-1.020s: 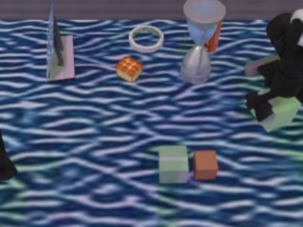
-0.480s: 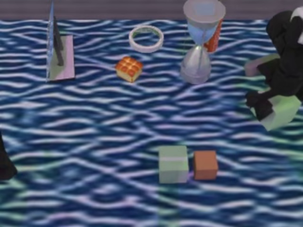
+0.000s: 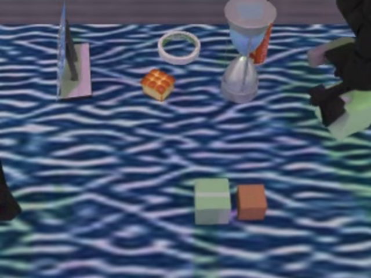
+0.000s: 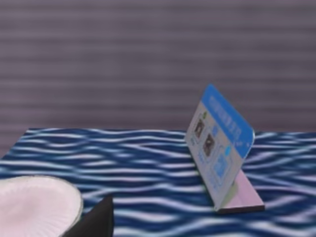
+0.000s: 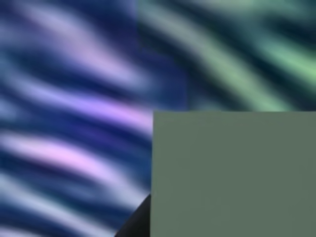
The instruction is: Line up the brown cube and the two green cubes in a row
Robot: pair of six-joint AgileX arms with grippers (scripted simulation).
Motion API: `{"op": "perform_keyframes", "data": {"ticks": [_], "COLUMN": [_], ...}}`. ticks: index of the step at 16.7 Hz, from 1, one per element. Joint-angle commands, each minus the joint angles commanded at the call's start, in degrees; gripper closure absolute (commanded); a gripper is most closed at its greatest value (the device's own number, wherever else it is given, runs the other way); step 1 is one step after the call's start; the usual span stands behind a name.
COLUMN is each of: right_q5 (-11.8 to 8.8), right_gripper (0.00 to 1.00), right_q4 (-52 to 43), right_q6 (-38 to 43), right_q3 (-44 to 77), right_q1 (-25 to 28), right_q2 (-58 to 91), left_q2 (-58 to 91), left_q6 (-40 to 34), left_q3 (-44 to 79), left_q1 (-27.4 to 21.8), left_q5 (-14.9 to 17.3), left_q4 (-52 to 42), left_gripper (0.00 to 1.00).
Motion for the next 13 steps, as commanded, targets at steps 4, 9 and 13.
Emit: {"op": "perform_keyframes", "data": {"ticks": [4,9,13], "right_q5": [0.0,0.1,0.1], "right_gripper": [1.00,1.00,1.00], "right_q4": [0.1,-3.5,-8.9], "right_q6": [0.2,9.1,26.8], "right_q3": [0.0,7.3,17.3], "right_q1": [-0.2,6.8,17.8], "right_q2": [0.3,4.4,10.2], "left_q2": [0.0,0.0,0.0], "left_q6": [0.0,0.0,0.0], "left_q3": [0.0,0.0,0.0], "left_q1": [0.0,0.0,0.0], "left_q5": [0.0,0.0,0.0], "left_q4": [0.0,0.0,0.0], "left_gripper": [0.00,0.00,0.00]}}
